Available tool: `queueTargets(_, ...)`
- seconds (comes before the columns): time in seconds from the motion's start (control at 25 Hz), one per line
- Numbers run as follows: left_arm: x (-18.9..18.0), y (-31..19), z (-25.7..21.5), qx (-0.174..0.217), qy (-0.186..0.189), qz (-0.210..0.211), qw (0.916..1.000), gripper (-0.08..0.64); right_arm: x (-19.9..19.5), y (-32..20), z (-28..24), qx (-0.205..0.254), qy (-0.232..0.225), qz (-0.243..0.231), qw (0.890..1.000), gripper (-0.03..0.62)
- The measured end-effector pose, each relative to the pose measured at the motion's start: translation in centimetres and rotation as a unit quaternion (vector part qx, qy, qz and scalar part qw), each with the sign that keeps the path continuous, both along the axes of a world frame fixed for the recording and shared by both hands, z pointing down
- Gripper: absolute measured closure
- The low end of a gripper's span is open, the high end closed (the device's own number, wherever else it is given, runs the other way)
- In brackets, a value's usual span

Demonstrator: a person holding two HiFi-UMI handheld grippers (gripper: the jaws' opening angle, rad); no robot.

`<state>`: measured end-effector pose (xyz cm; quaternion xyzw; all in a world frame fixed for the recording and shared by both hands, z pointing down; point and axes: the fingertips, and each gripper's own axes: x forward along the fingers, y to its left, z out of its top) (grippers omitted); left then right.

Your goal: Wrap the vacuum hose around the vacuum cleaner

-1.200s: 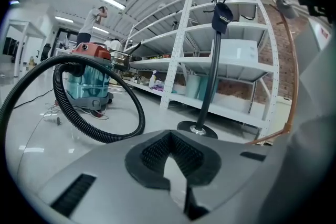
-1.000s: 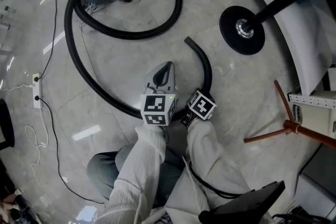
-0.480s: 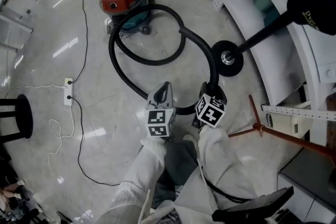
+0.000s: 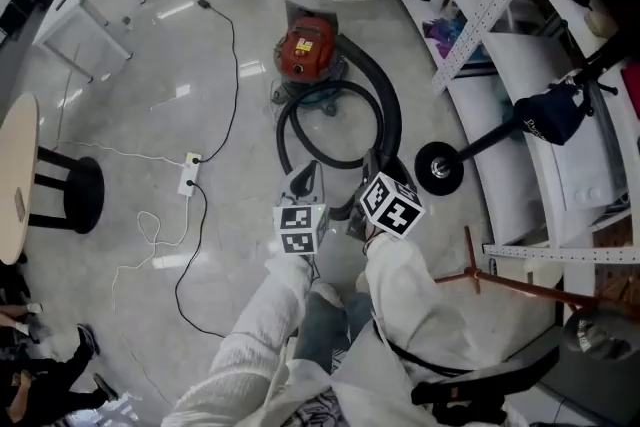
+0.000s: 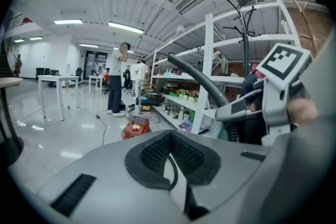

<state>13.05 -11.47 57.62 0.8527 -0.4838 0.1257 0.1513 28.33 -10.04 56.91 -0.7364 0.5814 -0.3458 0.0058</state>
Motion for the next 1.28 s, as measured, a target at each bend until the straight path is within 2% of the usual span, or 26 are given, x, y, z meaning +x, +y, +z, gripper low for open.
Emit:
queueTargets(0.16, -7.3, 0.6, -6.0, -0.002, 0.011, -0.060, 0.9981, 0.560, -6.8, -1.0, -5.4, 0.021, -0.028, -0.041, 0.999, 0.357)
queueTargets(0.32, -14.5, 0.5, -7.5, 0.029, -0.008, -0.094, 0.9951, 0.560, -13.1, -2.9, -10.6, 0.067, -0.068, -0.059, 0.994, 0.357)
queueTargets(0.44, -17.6, 0.3, -9.2, 0.036, -0.005, -0.109, 0.9934, 0.560, -16.4, -5.0, -13.3, 0.096, -0.102, -0.052, 0.989, 0.357)
queueTargets(0.56, -20.9, -1.2, -11.1, 0.045, 0.017, -0.135, 0.9897, 0.560, -20.2, -7.8, -15.0, 0.109, -0.107, -0.066, 0.986, 0.357)
queueTargets(0.72, -24.8, -4.7, -11.3, 0.059, -0.002, -0.141, 0.9882, 0.560, -25.1, -11.9, -16.9, 0.118, -0.105, -0.093, 0.983, 0.357)
queueTargets(0.8, -25.7, -7.5, -13.2, 0.074, 0.009, -0.116, 0.9904, 0.560, -27.4, -14.7, -18.5, 0.131, -0.105, -0.103, 0.980, 0.357)
queueTargets(0.88, -25.1, -11.1, -16.7, 0.101, 0.039, -0.049, 0.9929, 0.560, -28.9, -18.6, -21.0, 0.154, -0.112, -0.104, 0.976, 0.357)
queueTargets(0.96, -24.2, -14.5, -19.3, 0.124, 0.032, 0.021, 0.9916, 0.560, -29.1, -22.8, -24.1, 0.178, -0.121, -0.093, 0.972, 0.357)
queueTargets(1.0, -24.2, -15.9, -19.9, 0.128, 0.020, 0.041, 0.9907, 0.560, -28.9, -24.8, -25.6, 0.187, -0.122, -0.084, 0.971, 0.357)
queueTargets(1.04, -24.5, -17.2, -20.3, 0.128, 0.018, 0.051, 0.9903, 0.560, -28.7, -26.6, -27.2, 0.195, -0.120, -0.076, 0.970, 0.357)
queueTargets(1.2, -26.7, -21.5, -21.6, 0.128, 0.076, 0.046, 0.9878, 0.560, -28.6, -32.0, -32.4, 0.223, -0.081, -0.060, 0.970, 0.357)
queueTargets(1.28, -27.6, -24.0, -22.0, 0.130, 0.084, 0.044, 0.9869, 0.560, -28.7, -34.3, -34.5, 0.237, -0.071, -0.057, 0.967, 0.357)
